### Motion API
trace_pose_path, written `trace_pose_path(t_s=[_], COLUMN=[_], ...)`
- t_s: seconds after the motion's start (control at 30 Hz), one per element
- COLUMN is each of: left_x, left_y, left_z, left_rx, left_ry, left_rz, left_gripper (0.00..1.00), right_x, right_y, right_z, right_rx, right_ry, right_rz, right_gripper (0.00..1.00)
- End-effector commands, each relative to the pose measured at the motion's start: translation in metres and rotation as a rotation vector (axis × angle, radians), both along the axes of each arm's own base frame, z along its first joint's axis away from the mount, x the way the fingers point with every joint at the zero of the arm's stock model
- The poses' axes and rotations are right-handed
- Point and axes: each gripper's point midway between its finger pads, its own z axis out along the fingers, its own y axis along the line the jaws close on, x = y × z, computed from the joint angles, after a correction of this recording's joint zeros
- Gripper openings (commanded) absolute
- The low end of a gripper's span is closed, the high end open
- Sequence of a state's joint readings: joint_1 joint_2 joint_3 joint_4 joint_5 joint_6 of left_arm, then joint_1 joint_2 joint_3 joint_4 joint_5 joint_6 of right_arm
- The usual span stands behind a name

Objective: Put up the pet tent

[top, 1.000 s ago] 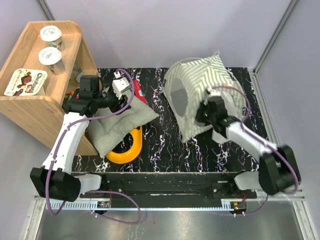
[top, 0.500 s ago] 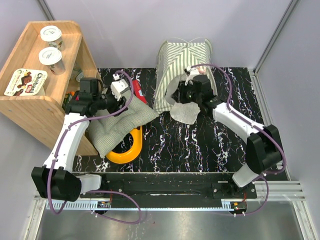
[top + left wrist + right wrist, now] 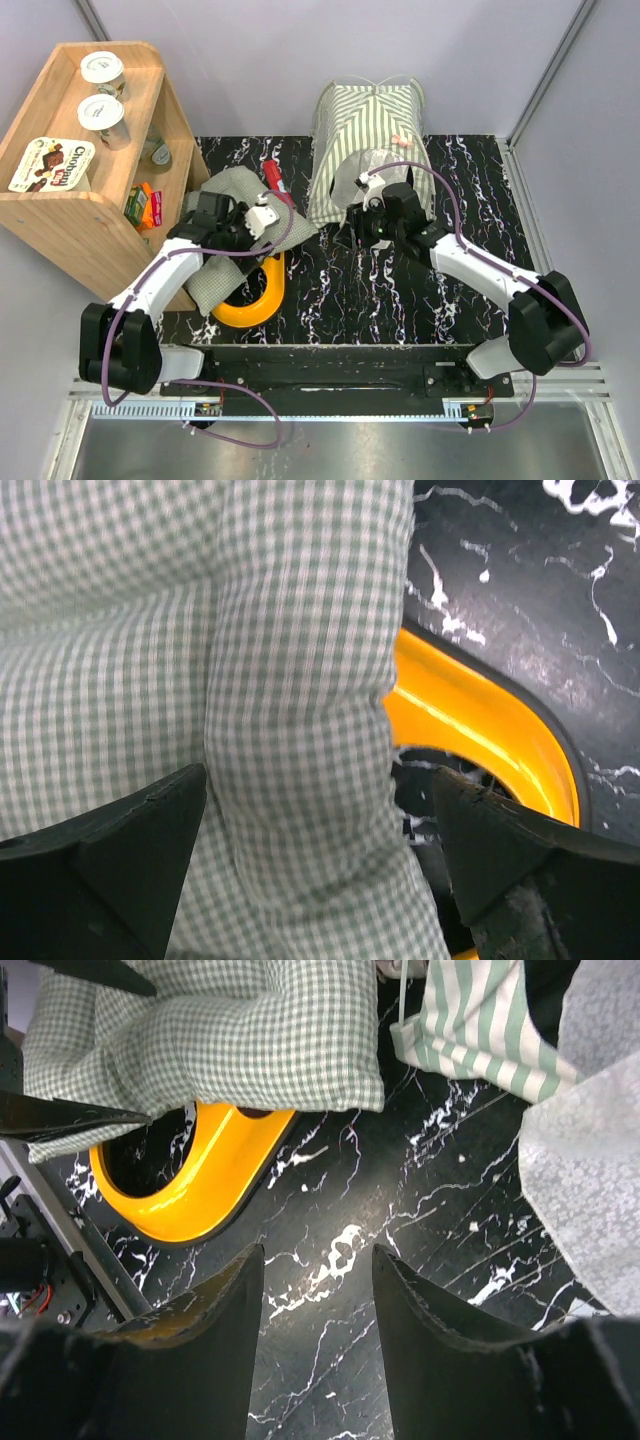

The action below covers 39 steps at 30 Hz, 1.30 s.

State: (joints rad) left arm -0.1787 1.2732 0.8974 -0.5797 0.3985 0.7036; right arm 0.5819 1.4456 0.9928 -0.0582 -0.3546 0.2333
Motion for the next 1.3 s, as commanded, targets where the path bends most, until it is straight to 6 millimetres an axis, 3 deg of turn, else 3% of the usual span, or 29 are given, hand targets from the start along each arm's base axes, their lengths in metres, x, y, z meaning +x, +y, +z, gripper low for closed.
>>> trace_pose_path(t_s=[0.0,0.1,0.2,0.37,0.43,0.5,0.7,0.87,1.0,1.1,1.27], left_x=[0.034,0.052,0.06,0.049,0.045,0.041,0.02,-0.044,-0.097,-0.126,-0.149], left_y=[-0.021,-0.007,-0.001,-0.015,-0.019,-0.022,-0.034,-0.068,-0.091,-0.105,-0.118], left_z=[0.007,-0.012,-0.008,0.005,0.022,0.047,0.151,0.213,0.236,0.246,0.286], left_rx=[0.031,0.141,0.173,0.102,0.069,0.037,-0.068,-0.214,-0.301,-0.382,-0.519], left_ry=[-0.154,-0.187,-0.213,-0.15,-0.157,-0.194,-0.307,-0.248,-0.201,-0.147,-0.154], left_rz=[-0.029,0.036,0.062,0.027,0.021,0.009,-0.056,-0.297,-0.504,-0.617,-0.709], left_gripper=[0.99,0.95,0.78,0.22,0.0,0.0,0.0,0.0,0.0,0.0,0.0], right_x=[-0.004,-0.008,-0.013,-0.013,-0.014,-0.017,-0.012,-0.01,-0.021,-0.041,-0.124], right_y=[0.009,0.005,0.003,0.002,0.003,0.005,-0.008,-0.032,-0.069,-0.087,-0.071], right_z=[0.021,0.018,0.018,0.02,0.024,0.033,0.066,0.103,0.142,0.167,0.2], right_rx=[0.078,0.075,0.076,0.077,0.093,0.116,0.114,0.105,0.164,0.174,0.209], right_ry=[-0.064,-0.066,-0.07,-0.076,-0.07,-0.078,-0.124,-0.189,-0.284,-0.385,-0.594], right_rz=[0.033,0.026,0.034,0.034,0.03,0.042,-0.036,-0.159,-0.284,-0.267,0.169], right_gripper=[0.54,0.54,0.54,0.55,0.56,0.6,0.7,0.85,0.97,0.99,0.97])
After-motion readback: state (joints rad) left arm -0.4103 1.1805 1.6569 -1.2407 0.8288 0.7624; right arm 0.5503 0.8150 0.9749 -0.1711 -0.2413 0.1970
